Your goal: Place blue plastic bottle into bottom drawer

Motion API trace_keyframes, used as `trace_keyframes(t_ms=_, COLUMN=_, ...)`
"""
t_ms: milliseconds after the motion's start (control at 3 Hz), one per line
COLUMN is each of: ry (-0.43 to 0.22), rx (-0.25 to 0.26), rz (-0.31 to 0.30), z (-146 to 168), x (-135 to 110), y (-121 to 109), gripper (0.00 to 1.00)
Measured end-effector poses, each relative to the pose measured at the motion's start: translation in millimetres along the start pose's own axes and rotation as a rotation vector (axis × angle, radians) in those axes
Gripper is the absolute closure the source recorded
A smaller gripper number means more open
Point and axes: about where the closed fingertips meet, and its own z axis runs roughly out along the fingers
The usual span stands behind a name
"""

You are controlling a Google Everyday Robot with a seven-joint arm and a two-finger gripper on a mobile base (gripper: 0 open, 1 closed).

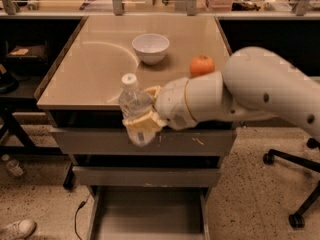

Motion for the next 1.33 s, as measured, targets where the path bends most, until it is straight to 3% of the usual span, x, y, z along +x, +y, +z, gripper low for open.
trace_keyframes(t_ms=333, ry=0.062, rx=0.028, rz=0.092, z=-14, x=33, y=53, gripper=1.00)
trace_keyframes(t_ms=667, ry=0.087, rx=0.033, rz=0.121, z=-18, x=50, y=62, gripper=1.00)
trace_keyframes(t_ms=1000, ry=0.085, rx=0.033, rz=0.117, z=-17, x=48, y=62, gripper=1.00)
trace_keyframes(t_ms=1333, ry=0.059, rx=0.021, rz=0.162, z=4, x=70, y=85, gripper=1.00)
